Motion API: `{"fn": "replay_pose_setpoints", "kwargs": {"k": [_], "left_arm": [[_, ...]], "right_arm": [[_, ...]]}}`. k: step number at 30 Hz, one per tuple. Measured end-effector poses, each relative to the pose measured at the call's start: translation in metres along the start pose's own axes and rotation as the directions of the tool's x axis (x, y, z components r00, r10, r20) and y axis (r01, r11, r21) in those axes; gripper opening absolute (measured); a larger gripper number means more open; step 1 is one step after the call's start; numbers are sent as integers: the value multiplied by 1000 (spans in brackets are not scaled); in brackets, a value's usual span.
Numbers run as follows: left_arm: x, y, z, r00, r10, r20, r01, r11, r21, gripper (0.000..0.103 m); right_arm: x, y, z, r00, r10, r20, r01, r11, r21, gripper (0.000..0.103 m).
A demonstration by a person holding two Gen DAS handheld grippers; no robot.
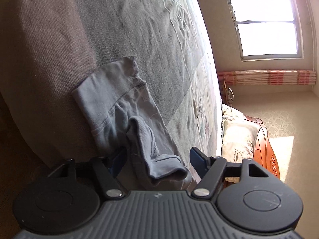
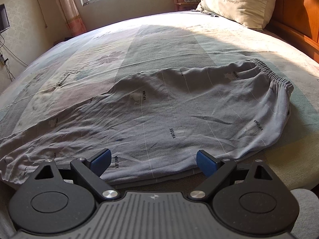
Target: Fold clothes
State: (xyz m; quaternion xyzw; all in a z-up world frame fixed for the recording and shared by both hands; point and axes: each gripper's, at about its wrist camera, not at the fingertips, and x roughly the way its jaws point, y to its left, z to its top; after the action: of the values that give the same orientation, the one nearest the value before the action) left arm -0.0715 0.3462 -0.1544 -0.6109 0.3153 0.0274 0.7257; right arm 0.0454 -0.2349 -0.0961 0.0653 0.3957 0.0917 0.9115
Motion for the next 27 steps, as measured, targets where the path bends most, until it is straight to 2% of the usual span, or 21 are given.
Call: {"fn": "replay_pose_setpoints", "kwargs": {"k": [1,2,5,9,11,13,16,18,21,23,25,27], "left_arm": [[-1,2,-1,1000,16,4,-16,1000,0,41],[-1,4,-1,1000,21,10,-21,1000,-7,35],[0,11,-4,1000,14,26,-14,1000,-26,30],[-2,4,-6,999,20,39,-18,999,-50,29],[-4,0,-7,999,2,39,0,999,-42,46],[-5,3,-9,999,-12,45,15,998,-53,47],[-4,24,-14,992,-91,85,102,984,-147,46],[-1,31,-17,986,-121,113,139,976,-170,45],[0,30,-19,983,-114,143,136,979,-153,30],[-5,18,-14,984,-98,147,114,988,-102,13],[-11,6,-9,985,-82,151,91,995,-51,7],[-16,-6,-3,985,-67,156,68,998,0,5]], "right_arm": [[1,2,0,1000,0,-2,0,1000,-4,95],[1,3,-1,1000,0,-4,0,1000,-8,95],[1,4,-1,1000,-3,-7,3,1000,-11,95],[0,5,-2,1000,-8,-10,8,1000,-12,95],[-2,5,-2,1000,-11,-8,11,1000,-14,95],[-2,4,-2,1000,-13,-7,13,1000,-10,95],[0,4,-3,1000,-10,-15,10,1000,-1,95],[1,7,-4,1000,-7,-20,7,1000,-13,95],[1,9,-4,1000,-5,-22,4,1000,-22,95],[1,10,-4,1000,-4,-22,3,1000,-21,95],[-1,11,-5,1000,-4,-19,4,1000,-26,95],[-2,12,-4,1000,-8,-17,8,999,-33,95]]}}
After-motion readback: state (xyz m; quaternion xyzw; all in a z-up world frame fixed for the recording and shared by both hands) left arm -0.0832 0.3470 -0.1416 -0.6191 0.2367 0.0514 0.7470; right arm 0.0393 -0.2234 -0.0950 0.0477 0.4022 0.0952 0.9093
